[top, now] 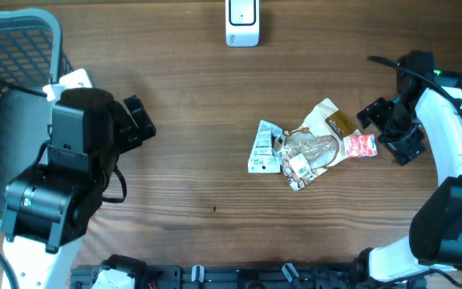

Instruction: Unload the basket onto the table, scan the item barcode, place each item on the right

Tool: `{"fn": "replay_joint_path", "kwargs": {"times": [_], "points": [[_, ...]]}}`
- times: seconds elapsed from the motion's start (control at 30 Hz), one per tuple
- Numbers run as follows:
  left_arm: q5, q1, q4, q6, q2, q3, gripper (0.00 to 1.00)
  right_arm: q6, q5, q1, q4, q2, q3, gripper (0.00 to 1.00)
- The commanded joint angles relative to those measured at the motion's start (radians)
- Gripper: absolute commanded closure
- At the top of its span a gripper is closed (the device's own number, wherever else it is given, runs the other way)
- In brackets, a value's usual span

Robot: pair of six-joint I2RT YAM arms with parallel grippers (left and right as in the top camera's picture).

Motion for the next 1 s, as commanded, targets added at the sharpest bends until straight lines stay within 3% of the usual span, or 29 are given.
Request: {"fn": "replay_joint_path", "kwargs": {"times": [0.0,0.1,0.3,0.67,0.73,0.77,0.8,0.97], "points": [[-0.016,0.006,0.002,0.019,0.0,0.008,0.0,0.302,-0.021,0.003,-0.003,-0.01,-0.034,0.0],[-0.016,0.006,0.003,0.019,0.0,0.008,0.0,0.411,-0.008,0.003,0.021,-0.01,-0.089,0.0],[-0.016,0.006,0.002,0.019,0.0,0.008,0.0,0.422,-0.014,0.026,0.266,-0.01,-0.253,0.0],[-0.016,0.006,0.003,0.019,0.0,0.008,0.0,0.45,-0.002,0.027,0.39,-0.01,-0.275,0.03],[-0.016,0.006,0.003,0.019,0.0,0.008,0.0,0.451,0.005,0.027,0.394,-0.008,-0.275,0.23],[-0.016,0.006,0.002,0.019,0.0,0.008,0.0,0.451,0.009,0.027,0.396,-0.008,-0.276,0.44],[-0.016,0.006,0.002,0.019,0.0,0.008,0.0,0.45,0.009,0.027,0.4,-0.008,-0.276,0.57],[-0.016,0.006,0.003,0.019,0.0,0.008,0.0,0.447,0.009,0.027,0.412,-0.008,-0.277,0.79]]}}
